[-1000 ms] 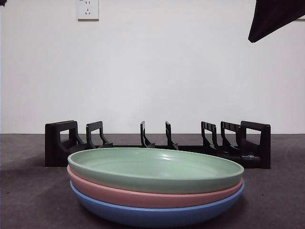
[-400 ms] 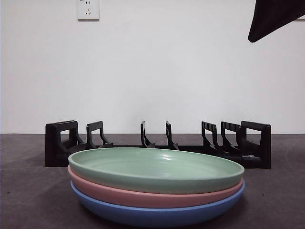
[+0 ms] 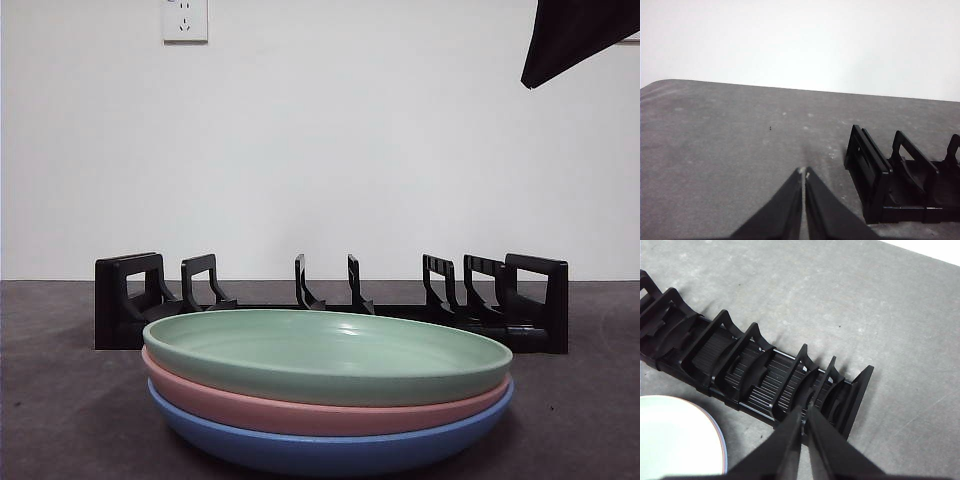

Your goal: Place the plate

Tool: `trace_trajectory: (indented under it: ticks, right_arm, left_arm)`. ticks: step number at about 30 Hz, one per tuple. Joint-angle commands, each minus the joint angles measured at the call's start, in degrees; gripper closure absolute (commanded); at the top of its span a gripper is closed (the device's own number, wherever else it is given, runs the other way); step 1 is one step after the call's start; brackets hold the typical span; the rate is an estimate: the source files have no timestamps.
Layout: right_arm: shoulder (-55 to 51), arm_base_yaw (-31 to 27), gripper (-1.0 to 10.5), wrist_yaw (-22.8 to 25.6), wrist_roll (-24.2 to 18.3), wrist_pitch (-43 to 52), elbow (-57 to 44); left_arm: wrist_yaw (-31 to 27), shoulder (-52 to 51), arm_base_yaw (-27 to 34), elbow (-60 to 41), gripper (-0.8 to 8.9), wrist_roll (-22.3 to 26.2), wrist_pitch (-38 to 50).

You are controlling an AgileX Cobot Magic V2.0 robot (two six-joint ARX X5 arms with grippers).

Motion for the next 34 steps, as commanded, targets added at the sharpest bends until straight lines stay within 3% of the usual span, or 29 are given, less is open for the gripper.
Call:
trace_trajectory:
  ticks: [1, 15, 19, 22, 27, 34]
  right_arm:
    - [0.2, 0.3, 9.3, 0.0, -0.2, 0.5, 0.6]
    - [-0.2, 0.3, 9.3, 0.0, -0.2, 0.5, 0.6]
    - [-3.9, -0.2, 9.3, 1.6, -3.5, 1.5, -0.4]
    - [-11.2, -2.4, 9.3, 1.6, -5.4, 12.3, -9.0]
    - [-29.1, -8.6, 9.3, 1.6, -3.7, 28.7, -31.6]
    - [-53.6, -15.7, 9.3, 1.6, -1.1, 30.3, -52.3]
  left_arm:
    - [0.2, 0.0, 0.1, -1.1, 8.06, -0.2, 0.8]
    - [0.2, 0.0, 0.1, -1.1, 8.06, -0.2, 0.8]
    - [0.2, 0.0, 0.1, -1.1, 8.06, -0.2, 0.8]
    - [0.2, 0.0, 0.1, -1.1, 8.06, -0.2, 0.8]
    - [0.2, 0.0, 0.1, -1.1, 8.06, -0.2, 0.9]
    - [0.2, 0.0, 0.1, -1.1, 8.06, -0.2, 0.8]
